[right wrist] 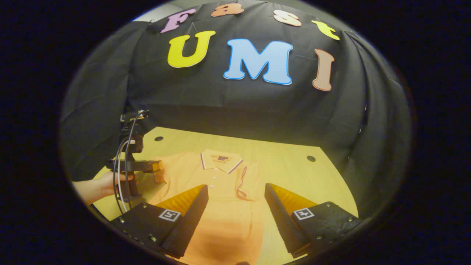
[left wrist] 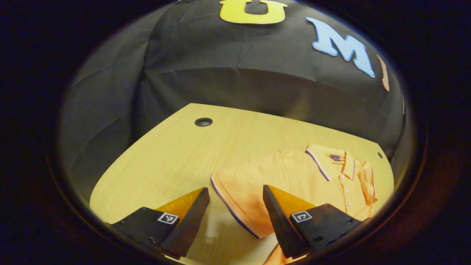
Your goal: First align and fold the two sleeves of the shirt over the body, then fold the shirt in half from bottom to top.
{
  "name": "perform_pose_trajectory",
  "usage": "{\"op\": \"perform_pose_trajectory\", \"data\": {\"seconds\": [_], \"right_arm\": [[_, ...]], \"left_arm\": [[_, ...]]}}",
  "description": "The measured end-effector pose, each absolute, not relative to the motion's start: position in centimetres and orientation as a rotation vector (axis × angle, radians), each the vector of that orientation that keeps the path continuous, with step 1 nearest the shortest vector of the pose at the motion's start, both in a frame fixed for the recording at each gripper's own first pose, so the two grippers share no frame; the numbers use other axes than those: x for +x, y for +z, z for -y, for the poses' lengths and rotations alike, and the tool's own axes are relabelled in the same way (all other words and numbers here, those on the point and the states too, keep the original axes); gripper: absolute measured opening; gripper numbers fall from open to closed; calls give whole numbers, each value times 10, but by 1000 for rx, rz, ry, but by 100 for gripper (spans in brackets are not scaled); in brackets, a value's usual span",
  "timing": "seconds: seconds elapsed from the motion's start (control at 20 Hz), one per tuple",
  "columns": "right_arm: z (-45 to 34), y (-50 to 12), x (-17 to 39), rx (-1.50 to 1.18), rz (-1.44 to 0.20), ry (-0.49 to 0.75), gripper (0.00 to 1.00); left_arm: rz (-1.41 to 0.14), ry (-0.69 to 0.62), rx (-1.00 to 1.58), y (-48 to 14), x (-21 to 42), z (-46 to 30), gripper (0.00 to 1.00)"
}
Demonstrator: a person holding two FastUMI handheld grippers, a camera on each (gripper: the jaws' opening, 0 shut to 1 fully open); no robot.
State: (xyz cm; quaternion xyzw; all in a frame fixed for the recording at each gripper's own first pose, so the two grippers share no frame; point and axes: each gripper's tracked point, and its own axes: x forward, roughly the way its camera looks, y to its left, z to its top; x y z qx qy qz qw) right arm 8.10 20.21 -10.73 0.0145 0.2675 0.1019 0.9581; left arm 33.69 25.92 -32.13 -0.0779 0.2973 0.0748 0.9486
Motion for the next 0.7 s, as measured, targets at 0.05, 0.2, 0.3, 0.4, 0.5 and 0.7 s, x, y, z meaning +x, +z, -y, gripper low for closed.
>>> {"op": "perform_pose_trajectory", "data": {"seconds": [0.05, 0.2, 0.3, 0.4, 0.5, 0.7], "right_arm": [[-203, -107, 78, 33, -546, 211, 95], [-204, -108, 76, 36, -553, 224, 95], [-202, -106, 76, 34, -547, 226, 95], [-200, -107, 75, 42, -548, 224, 95], [-197, -111, 73, 69, -557, 216, 95], [-186, -119, 67, 99, -581, 190, 96]], "left_arm": [[-616, 150, -152, -328, 341, -260, 94], [-635, 152, -131, -336, 348, -261, 95], [-643, 148, -116, -337, 349, -253, 95], [-666, 151, -77, -344, 350, -251, 95], [-672, 132, -66, -341, 351, -246, 94], [-683, 112, -52, -343, 353, -240, 38]]}}
